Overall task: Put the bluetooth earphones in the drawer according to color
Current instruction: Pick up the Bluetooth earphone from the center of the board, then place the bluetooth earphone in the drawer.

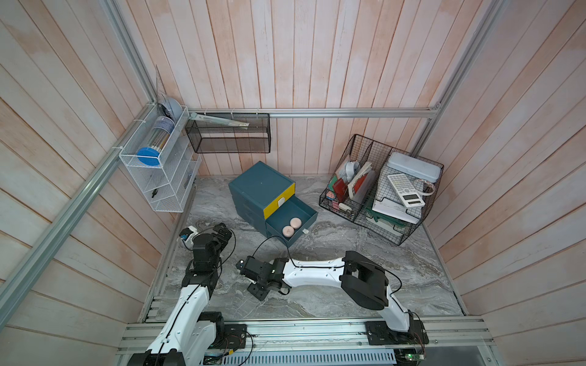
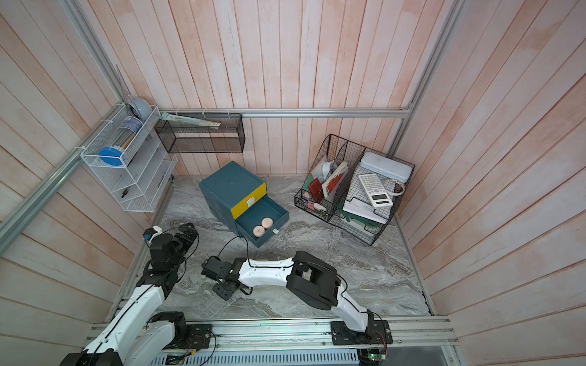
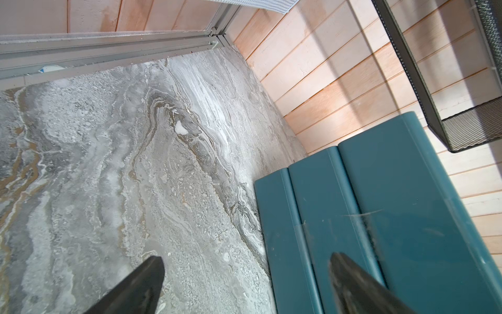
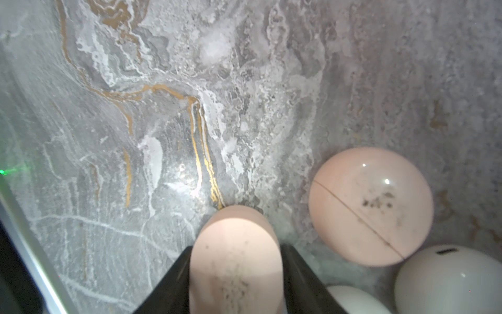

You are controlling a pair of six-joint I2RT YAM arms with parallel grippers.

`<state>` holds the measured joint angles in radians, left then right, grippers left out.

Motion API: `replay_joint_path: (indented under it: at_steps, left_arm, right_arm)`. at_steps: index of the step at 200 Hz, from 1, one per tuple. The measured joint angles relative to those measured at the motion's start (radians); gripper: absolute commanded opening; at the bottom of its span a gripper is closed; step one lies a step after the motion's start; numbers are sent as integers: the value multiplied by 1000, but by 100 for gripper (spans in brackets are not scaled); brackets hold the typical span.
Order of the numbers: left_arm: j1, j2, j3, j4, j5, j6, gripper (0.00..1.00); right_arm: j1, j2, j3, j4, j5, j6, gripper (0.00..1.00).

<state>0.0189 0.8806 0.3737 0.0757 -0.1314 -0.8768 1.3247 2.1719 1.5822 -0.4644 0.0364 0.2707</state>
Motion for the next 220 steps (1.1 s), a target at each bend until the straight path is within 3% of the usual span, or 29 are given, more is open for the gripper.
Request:
replay_joint_path:
  at_steps: [83,173,220]
  left_arm:
    - [0,0,-19,30,37,8,100]
    - [0,-42,-109,170,172,8,100]
    - [0,-7,-120,239,225,-5,100]
  right_arm:
    - [-33,-174,-118,19,10,9,40]
    - [-314,-531,-307,177,78,15,40]
    - [-473,-576,-343,253,85,13,41]
